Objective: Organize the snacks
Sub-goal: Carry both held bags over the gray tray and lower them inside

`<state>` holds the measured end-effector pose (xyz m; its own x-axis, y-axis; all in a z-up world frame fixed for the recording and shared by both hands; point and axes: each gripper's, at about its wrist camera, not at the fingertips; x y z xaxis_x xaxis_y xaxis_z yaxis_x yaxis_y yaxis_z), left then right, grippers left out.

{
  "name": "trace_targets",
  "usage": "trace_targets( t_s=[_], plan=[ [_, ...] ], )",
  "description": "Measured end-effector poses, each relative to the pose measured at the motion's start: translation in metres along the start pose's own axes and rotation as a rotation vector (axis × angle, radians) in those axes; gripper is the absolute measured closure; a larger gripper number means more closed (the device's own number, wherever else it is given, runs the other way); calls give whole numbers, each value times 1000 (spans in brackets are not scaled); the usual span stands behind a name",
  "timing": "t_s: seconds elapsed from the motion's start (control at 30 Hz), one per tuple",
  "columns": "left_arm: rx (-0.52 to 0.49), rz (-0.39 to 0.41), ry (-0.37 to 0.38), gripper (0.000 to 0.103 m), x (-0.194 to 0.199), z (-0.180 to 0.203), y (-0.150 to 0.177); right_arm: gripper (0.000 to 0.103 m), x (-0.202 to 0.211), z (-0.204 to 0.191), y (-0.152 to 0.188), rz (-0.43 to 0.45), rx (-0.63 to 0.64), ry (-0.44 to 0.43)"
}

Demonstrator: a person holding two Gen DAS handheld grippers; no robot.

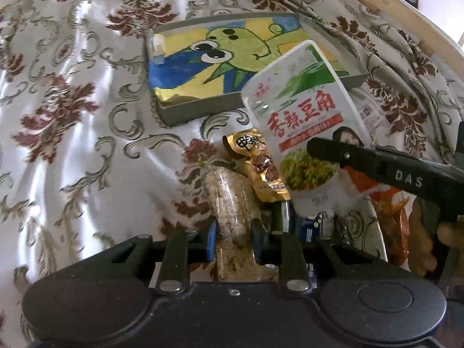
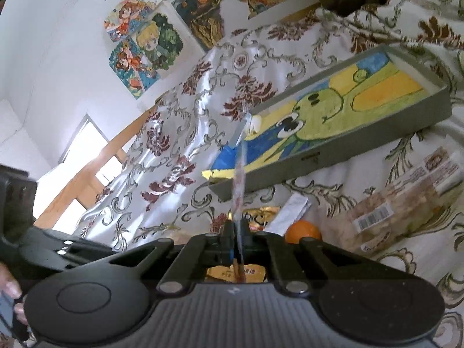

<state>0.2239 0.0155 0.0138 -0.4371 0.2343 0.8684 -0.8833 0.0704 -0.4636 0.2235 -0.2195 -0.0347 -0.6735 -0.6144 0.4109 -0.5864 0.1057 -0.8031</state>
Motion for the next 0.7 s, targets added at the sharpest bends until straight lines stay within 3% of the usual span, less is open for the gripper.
trace_targets(
  t_s=[0.3, 0.5, 0.7],
  plan=[
    [37, 150, -15, 78, 36, 0, -26, 100, 9, -18, -10, 40, 47, 37],
    [62, 261, 3, 77, 35, -2, -75, 100, -3, -18, -40, 33, 80, 70],
    [145, 340, 33, 77, 4, -23, -131, 100, -50, 1, -89, 29, 92, 100]
  ],
)
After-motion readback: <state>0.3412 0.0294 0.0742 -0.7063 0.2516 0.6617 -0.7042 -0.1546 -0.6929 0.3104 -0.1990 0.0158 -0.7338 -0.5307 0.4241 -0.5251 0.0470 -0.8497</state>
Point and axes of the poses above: each gripper's, at about its wrist camera, not at the fingertips, and x roughly against the way its jaws point, z to its right, y to its underside, and after that the axes turned 9 degrees about x, right-handed
